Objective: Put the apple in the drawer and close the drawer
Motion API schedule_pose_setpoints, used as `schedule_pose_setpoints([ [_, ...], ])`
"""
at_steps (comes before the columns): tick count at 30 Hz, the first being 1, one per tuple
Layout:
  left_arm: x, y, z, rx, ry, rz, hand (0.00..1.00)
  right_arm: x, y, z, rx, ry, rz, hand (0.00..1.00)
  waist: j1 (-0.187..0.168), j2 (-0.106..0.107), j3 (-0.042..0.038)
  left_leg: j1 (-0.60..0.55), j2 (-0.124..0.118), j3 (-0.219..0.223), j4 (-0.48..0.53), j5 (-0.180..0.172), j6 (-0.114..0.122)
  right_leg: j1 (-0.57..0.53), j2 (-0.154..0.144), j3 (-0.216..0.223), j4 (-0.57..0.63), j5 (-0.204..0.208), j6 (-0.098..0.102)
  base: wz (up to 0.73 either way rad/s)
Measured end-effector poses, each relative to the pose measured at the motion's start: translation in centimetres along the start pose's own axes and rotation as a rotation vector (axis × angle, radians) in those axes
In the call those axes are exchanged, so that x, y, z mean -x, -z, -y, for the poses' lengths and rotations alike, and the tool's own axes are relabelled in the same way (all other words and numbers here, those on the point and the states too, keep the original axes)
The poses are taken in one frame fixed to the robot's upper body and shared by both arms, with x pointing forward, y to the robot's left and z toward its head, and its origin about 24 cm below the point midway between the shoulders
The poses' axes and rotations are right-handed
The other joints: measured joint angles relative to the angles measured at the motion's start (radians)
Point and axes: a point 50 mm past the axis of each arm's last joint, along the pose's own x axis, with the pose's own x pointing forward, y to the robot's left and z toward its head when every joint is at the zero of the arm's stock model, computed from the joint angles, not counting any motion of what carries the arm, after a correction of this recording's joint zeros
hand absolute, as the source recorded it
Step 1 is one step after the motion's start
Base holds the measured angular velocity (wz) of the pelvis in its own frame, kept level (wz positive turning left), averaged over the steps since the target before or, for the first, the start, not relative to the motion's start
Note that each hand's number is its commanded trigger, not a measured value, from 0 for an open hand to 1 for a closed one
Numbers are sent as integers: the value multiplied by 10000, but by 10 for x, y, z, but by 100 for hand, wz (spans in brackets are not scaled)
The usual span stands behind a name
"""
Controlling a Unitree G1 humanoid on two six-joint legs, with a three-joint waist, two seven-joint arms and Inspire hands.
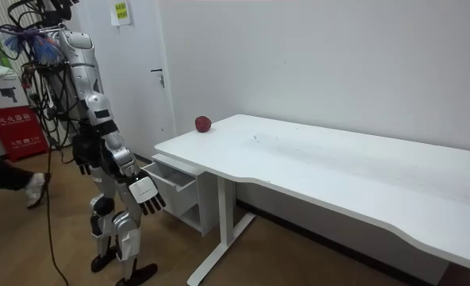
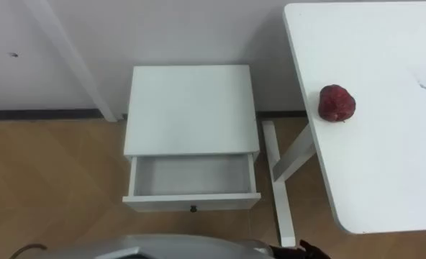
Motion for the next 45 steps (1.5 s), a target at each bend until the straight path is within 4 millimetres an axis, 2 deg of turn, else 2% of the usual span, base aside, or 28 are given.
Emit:
schedule_pose_setpoints([
  [5, 1, 4, 1, 25, 24, -104, 0, 0, 1, 1, -362, 61, -17, 0, -26, 15, -12, -10, 0, -2, -5, 0, 0, -2, 0, -6, -4, -1, 1, 0],
  [13, 1, 9, 1, 137, -14, -370, 0, 2, 12, 6, -2417, 575, -295, 0, -40, 84, -44, -6, 2, -29, -18, -1, -2, 52, 3, -75, -62, -3, 3, 1],
  [17, 2, 10, 3, 493, -84, -462, 0, 3, 19, 8, -4749, 1193, -378, 0, -91, 93, -42, 91, 1, -42, -18, -1, -2, 166, 4, -97, -70, -3, 4, 0],
  [20, 2, 15, 0, 955, -290, -593, 0, 4, 20, 15, -6509, 1787, -225, 0, -275, 76, -32, 203, 5, -50, -21, -11, -10, 286, 6, -124, -86, -3, 4, 0],
  [23, 2, 16, -5, 1210, -705, -657, 0, 6, 14, 25, -8756, 2464, 253, 0, -448, 108, -15, 162, 8, -51, -29, -31, -3, 264, 3, -110, -91, -4, 3, 0],
  [26, 3, 21, -5, 1190, -912, -785, 0, 8, 10, 34, -10378, 3165, 486, 0, -628, 174, -64, 165, -4, -38, -41, -39, 1, 255, -3, -77, -83, -17, 10, -1],
  [29, 3, 21, -8, 1428, -1138, -738, 0, 10, 4, 43, -11538, 3860, 700, 0, -651, 185, -88, 167, -9, -3, -28, -36, 3, 149, -11, -3, 60, -71, 10, -5],
  [32, 3, 20, -10, 1463, -1323, -664, 0, 13, -12, 52, -11998, 4556, 1137, 0, -670, 174, -105, 138, -20, 28, -15, -33, 3, 82, -13, 34, 65, -73, 13, -4],
  [34, 3, 19, -11, 1385, -1342, -600, 0, 18, -32, 59, -12169, 5094, 1839, 0, -799, 188, -104, 132, -37, 26, -19, -33, 4, 21, -30, 16, 61, -84, 30, 0],
  [37, 3, 16, -14, 1398, -1379, -384, 0, 27, -52, 67, -12535, 5697, 2710, 0, -869, 189, -105, 51, -38, 23, -5, -33, 4, -62, -32, 8, 64, -91, 32, 0],
  [41, 3, 14, -16, 1545, -1430, -154, 0, 35, -63, 72, -12955, 6419, 3096, 0, -876, 155, -122, -51, -47, 24, -5, -33, 5, -153, -39, 14, 68, -96, 37, 0],
  [45, 3, 13, -18, 1574, -1473, 21, 0, 43, -67, 79, -13395, 7385, 3244, 0, -888, 129, -126, -79, -66, 70, -45, -33, 5, -250, -54, 88, 103, -135, 58, -3],
])
